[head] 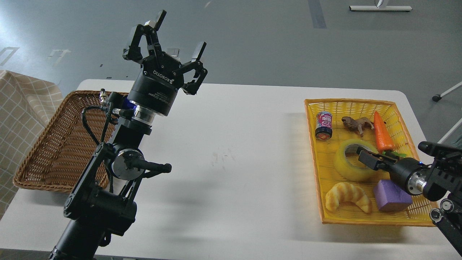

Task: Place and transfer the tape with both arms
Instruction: 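Insert the right gripper into the tape roll's hole and close it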

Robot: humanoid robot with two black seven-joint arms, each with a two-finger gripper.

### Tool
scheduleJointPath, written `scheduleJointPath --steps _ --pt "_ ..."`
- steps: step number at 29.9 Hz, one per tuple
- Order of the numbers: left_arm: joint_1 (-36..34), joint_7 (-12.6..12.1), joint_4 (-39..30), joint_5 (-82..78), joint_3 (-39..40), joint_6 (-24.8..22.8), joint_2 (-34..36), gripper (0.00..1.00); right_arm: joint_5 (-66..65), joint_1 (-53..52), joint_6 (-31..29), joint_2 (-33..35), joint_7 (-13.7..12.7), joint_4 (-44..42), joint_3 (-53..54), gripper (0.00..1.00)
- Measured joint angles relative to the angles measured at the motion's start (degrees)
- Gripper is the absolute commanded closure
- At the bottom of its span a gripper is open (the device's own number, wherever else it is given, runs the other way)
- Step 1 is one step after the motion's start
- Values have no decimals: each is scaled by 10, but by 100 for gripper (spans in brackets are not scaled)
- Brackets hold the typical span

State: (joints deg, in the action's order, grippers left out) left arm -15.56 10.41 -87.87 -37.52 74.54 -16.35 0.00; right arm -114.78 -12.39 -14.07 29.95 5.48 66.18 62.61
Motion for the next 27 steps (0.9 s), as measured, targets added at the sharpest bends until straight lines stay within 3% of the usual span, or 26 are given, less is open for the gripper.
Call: scheduleJointPath --steps 6,10,14,27 --pt "3 0 0 0 0 0 0 1 -1 3 -2 9 4 2 0 7" --pt "7 0 2 0 1 -1 0 1 -1 3 7 11 23 2 0 8" --pt "11 0 2 -1 0 -1 0 1 1 2 22 10 38 6 1 2" --pt "13 0 2 -2 1 -2 0 1 11 -4 24 11 43 9 5 2"
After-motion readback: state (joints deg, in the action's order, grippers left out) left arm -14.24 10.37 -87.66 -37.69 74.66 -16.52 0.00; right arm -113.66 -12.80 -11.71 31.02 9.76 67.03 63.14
